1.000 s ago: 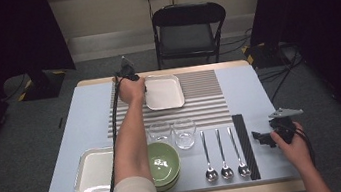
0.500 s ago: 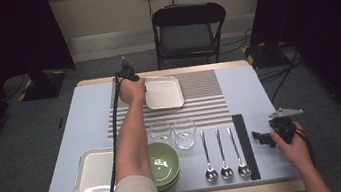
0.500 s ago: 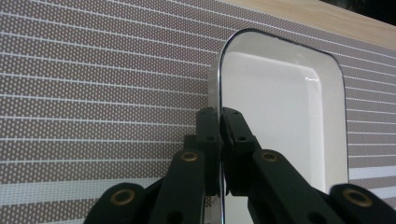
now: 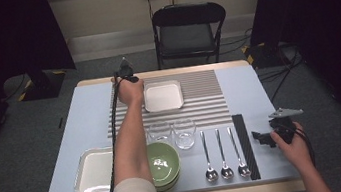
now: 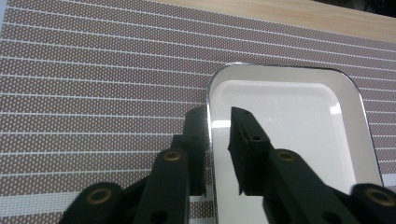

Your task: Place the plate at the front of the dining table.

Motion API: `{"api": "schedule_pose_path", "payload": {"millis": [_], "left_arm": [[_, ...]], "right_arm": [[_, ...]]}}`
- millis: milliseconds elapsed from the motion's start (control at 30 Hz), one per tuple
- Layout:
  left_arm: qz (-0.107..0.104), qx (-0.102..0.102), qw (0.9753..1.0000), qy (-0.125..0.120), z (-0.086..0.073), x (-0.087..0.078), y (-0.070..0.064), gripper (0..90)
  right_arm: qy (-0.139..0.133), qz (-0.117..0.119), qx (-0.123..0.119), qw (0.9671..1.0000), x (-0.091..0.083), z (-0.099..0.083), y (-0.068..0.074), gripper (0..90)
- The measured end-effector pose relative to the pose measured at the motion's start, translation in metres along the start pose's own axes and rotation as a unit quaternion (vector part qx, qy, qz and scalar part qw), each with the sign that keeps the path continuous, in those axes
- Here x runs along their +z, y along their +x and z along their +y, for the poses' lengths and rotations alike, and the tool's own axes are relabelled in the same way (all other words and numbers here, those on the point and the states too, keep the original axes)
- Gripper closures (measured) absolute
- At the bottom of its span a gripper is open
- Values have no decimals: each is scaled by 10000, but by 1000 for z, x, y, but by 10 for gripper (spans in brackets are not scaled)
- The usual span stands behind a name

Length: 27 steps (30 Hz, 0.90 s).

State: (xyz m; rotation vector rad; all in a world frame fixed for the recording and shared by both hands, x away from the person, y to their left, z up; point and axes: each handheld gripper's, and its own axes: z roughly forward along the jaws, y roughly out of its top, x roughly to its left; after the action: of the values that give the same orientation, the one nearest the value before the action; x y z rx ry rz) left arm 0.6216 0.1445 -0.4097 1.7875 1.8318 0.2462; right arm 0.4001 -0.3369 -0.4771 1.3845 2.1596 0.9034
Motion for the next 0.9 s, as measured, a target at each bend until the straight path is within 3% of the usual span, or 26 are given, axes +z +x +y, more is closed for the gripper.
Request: {"api": "schedule_pose_path", "payload": {"millis": [367, 700, 900], "left_arm": [[-64, 202, 9998, 18, -8, 5, -3, 703], [4, 230, 9995, 195, -10, 11, -7, 788], [39, 273, 9994, 214, -10, 15, -7, 794]], "right_arm": [[-1, -4, 2, 10000, 0, 0, 0, 115], [1, -2, 4, 10000, 0, 0, 0, 115], [0, -2, 4, 10000, 0, 0, 0, 115]]}}
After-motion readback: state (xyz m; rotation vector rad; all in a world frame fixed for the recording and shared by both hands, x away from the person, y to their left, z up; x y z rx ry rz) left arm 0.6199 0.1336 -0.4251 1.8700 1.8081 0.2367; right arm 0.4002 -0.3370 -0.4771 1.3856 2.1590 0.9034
